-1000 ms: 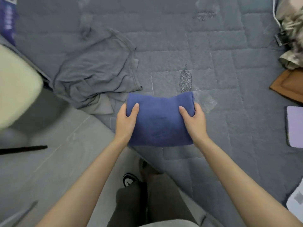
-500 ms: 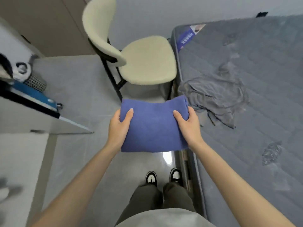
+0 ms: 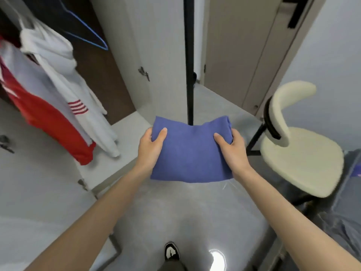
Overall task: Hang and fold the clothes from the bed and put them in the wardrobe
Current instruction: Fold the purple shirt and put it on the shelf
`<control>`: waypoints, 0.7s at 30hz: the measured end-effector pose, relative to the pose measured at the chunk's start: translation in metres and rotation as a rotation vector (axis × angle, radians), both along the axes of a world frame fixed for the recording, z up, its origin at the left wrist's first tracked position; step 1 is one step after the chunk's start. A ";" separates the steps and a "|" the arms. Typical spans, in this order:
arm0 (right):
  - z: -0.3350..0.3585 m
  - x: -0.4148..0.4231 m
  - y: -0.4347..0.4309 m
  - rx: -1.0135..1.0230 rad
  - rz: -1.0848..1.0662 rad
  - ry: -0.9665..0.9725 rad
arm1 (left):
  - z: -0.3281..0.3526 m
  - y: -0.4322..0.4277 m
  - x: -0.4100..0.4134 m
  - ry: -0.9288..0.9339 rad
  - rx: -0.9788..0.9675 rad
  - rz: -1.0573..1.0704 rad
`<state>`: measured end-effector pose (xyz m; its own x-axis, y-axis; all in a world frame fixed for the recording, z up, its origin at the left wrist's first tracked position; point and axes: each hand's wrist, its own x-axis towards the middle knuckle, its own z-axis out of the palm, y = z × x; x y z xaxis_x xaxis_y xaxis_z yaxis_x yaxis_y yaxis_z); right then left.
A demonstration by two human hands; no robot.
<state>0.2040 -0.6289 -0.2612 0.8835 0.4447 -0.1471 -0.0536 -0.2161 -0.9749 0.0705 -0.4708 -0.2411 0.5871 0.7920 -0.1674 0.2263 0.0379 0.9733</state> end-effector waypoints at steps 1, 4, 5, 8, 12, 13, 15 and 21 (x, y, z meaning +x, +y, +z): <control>0.011 -0.003 0.019 0.011 0.041 -0.019 | 0.009 0.014 -0.009 -0.015 0.010 0.046; 0.048 -0.012 0.073 0.041 0.158 -0.092 | 0.041 0.055 -0.033 -0.072 0.041 0.128; 0.063 -0.015 0.091 0.056 0.188 -0.115 | 0.054 0.070 -0.040 -0.095 0.048 0.143; 0.106 -0.021 0.146 0.111 0.248 -0.186 | 0.093 0.115 -0.055 -0.167 0.087 0.195; 0.165 -0.026 0.214 0.190 0.310 -0.271 | 0.147 0.177 -0.067 -0.263 0.180 0.272; 0.180 -0.026 0.229 0.211 0.318 -0.285 | 0.162 0.191 -0.068 -0.283 0.197 0.279; 0.213 -0.027 0.258 0.256 0.328 -0.316 | 0.195 0.219 -0.071 -0.320 0.230 0.283; 0.310 -0.020 0.337 0.378 0.360 -0.424 | 0.288 0.289 -0.070 -0.413 0.301 0.328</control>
<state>0.1836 -0.2920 0.0489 0.6177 0.6752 0.4032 0.3618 0.2112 -0.9080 0.0004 -0.1813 0.0465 0.2728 0.9199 0.2817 -0.1497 -0.2487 0.9569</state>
